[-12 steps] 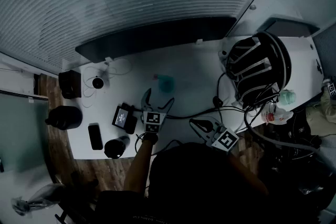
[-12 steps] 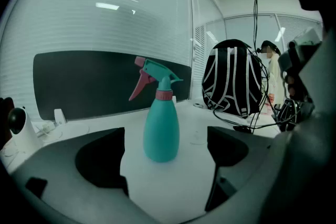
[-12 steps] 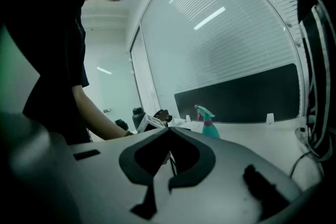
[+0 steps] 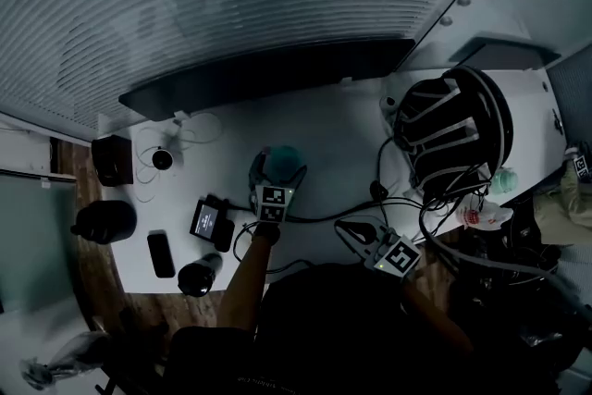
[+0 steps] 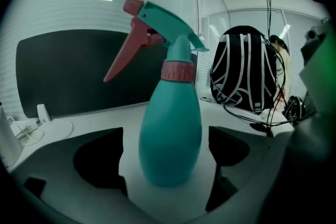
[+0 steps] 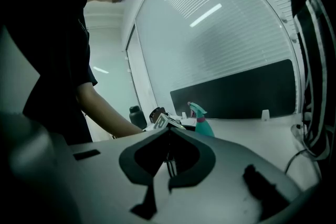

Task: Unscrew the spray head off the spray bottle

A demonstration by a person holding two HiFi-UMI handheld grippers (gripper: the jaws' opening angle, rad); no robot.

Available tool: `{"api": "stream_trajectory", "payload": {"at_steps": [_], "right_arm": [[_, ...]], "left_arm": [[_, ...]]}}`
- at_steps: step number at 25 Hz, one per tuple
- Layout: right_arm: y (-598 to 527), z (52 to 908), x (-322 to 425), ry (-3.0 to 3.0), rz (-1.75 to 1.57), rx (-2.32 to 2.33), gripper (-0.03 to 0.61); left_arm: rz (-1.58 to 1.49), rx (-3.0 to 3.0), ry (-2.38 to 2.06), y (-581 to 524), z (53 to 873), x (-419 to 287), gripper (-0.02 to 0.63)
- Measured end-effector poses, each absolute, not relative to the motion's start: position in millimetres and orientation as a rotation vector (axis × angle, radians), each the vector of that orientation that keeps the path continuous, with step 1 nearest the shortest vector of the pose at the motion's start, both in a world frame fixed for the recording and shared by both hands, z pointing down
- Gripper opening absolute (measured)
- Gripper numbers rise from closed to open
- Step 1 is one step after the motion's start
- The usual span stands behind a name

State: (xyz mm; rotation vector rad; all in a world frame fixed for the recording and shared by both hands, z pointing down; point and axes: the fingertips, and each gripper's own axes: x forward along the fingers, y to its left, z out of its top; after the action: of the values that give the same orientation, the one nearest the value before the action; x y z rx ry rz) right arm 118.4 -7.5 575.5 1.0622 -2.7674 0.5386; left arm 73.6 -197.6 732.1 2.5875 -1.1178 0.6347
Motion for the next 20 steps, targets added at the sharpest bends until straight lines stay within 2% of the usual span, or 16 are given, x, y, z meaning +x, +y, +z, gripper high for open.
{"api": "stream_trajectory", "payload": {"at_steps": [4, 5, 11, 17, 18, 20], "right_arm": [[-14.0, 574.0, 120.7, -2.771, 0.533, 1.047, 0.002], [-16.4, 572.6, 120.6, -2.774, 0.534, 1.043, 0.002], [-38.6, 558.6, 122.8, -2.777, 0.496, 1.027, 0.002], [-66.9, 530.6, 108.0, -2.772, 0.372, 0.867, 0.009], [-69.4, 529.0, 100.2, -2.76, 0.347, 0.801, 0.029], [-70.0, 529.6, 80.7, -2.712, 0.279, 0.646, 0.115]], "left_arm": [[0.727, 2.565, -1.152, -202.4, 747.7, 79.0, 0.481], [0.734, 2.57, -1.156, -201.7, 748.7, 79.2, 0.402], [0.768, 2.636, -1.049, -183.8, 731.2, 80.8, 0.396], [0.949, 2.617, -0.996, -138.3, 693.9, 45.3, 0.396], [0.991, 2.602, -0.995, -129.5, 690.6, 37.6, 0.396], [1.074, 2.572, -0.997, -111.8, 684.6, 23.8, 0.396]]}}
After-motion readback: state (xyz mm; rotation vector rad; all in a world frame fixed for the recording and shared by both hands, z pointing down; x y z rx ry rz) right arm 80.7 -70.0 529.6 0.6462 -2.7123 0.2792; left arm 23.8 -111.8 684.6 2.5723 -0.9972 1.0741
